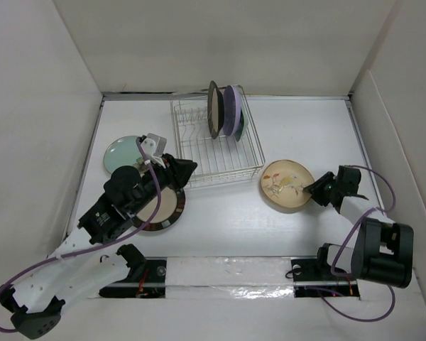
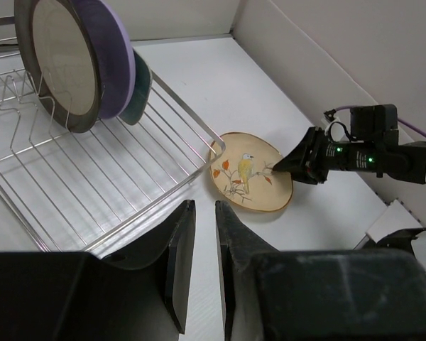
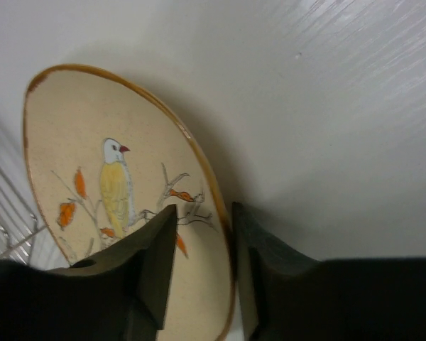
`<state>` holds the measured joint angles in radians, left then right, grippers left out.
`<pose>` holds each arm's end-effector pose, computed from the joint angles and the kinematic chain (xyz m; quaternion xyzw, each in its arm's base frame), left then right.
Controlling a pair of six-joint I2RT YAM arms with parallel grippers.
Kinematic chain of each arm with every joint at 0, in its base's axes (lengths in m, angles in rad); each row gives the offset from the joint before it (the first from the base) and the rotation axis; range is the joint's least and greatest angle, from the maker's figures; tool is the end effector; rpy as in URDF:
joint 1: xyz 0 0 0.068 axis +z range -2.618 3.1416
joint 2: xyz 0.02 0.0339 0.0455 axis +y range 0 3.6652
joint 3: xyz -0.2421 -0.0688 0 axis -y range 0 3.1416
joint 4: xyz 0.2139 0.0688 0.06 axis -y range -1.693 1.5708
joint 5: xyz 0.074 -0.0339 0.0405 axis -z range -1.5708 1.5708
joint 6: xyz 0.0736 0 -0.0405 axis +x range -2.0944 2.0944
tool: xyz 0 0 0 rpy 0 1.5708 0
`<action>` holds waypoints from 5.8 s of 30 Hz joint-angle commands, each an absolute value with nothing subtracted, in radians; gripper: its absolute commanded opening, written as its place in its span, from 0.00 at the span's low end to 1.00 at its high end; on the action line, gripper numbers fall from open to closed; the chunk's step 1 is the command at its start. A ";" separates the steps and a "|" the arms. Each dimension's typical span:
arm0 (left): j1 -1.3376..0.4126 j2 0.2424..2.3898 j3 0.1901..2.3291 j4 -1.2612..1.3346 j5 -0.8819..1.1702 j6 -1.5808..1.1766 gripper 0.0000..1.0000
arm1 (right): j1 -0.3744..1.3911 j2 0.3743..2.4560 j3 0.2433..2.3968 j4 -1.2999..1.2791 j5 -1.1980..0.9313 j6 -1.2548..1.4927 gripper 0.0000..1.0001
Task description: Load the plates into the dish rack
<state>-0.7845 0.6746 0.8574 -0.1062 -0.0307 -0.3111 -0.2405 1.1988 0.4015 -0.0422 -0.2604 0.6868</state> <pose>0.1272 -0.1238 0.3739 0.1484 0.6631 -0.3732 0.6317 0.2194 -0.0343 0.1199 0.3726 0.8490 0.1967 0.3189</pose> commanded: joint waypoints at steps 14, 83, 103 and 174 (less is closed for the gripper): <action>-0.790 0.678 0.902 -0.083 -0.121 -0.278 0.15 | -0.270 1.131 0.426 -0.084 -0.216 0.644 0.00; -0.431 1.123 0.910 -0.130 -0.029 -0.423 0.28 | 0.827 2.338 2.539 -0.041 0.910 -0.350 0.00; -0.420 1.247 0.913 -0.146 -0.172 -0.463 0.39 | 0.819 2.385 2.476 0.023 0.937 -0.393 0.00; -0.356 0.994 1.077 -0.023 -0.046 -0.451 0.08 | 0.893 1.674 1.451 0.090 0.506 0.279 0.45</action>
